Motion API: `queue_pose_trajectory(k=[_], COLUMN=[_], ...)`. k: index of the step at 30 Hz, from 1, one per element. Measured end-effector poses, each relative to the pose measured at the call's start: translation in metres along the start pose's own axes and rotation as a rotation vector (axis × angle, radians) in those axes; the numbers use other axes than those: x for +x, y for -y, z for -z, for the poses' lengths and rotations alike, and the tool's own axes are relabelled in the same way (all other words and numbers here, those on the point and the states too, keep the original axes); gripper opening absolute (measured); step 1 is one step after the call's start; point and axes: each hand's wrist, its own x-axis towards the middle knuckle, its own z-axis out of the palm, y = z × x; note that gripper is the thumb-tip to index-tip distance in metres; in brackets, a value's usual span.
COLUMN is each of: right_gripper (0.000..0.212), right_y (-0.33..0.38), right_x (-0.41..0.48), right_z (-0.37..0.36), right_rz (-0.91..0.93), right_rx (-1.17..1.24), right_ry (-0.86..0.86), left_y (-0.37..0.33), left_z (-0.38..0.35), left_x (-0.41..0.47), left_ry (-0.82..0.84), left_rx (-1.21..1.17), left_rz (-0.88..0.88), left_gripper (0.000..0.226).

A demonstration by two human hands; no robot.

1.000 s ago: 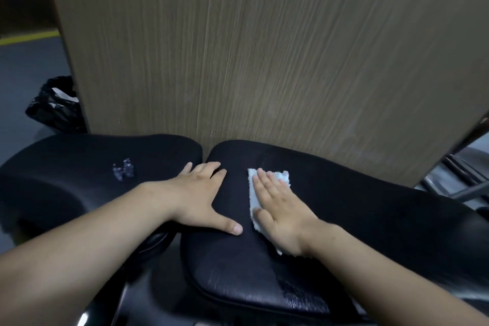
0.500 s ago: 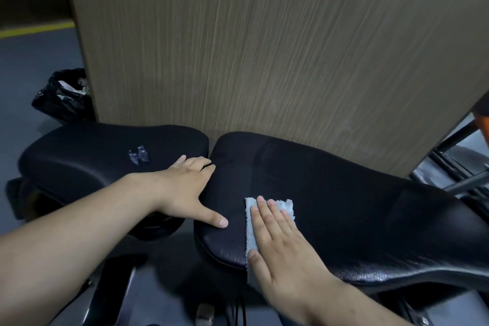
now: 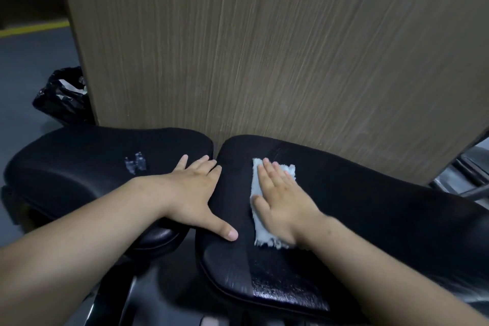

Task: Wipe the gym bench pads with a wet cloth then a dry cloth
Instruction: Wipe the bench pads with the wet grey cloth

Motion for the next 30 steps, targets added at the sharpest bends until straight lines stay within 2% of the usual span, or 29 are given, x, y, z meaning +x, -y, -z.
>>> queue_pose_trajectory(k=[9,18,20,25,27,30], right_gripper=[0.065,0.064,0.065,0.065,0.065,0.064], right_y=[-0.049,-0.02,-0.002,0.026,0.033,0.045], right_x=[0.108,0.102,0.089,0.041,0.018,-0.02], right_z=[0.017,0.014,0.012,0.006,0.005,0.004], right_rz=[-0.158,-0.129,-0.061,0.057,0.083,0.132], right_rx=[0.021,-0.062,-0.062,-0.041,-0.04,-0.039], right_ry=[-0.007,0.053,0.048,0.053,0.071,0.092], left_y=[0.002,0.011,0.012,0.019,0.026,0.03], left_z=[-0.004,-0.009,-0.009,-0.008,-0.01,-0.013], left_x=[0.004,0.001,-0.001,-0.007,-0.011,-0.017], left_ry=[-0.027,-0.086,-0.125,-0.287,-0.29,-0.276], left_rx=[-0.004,-0.047,-0.08,-0.161,-0.123,-0.104], left_rz=[-0.02,-0.045,-0.044,-0.004,0.003,-0.003], left_gripper=[0.147,0.146,0.136,0.07,0.063,0.063])
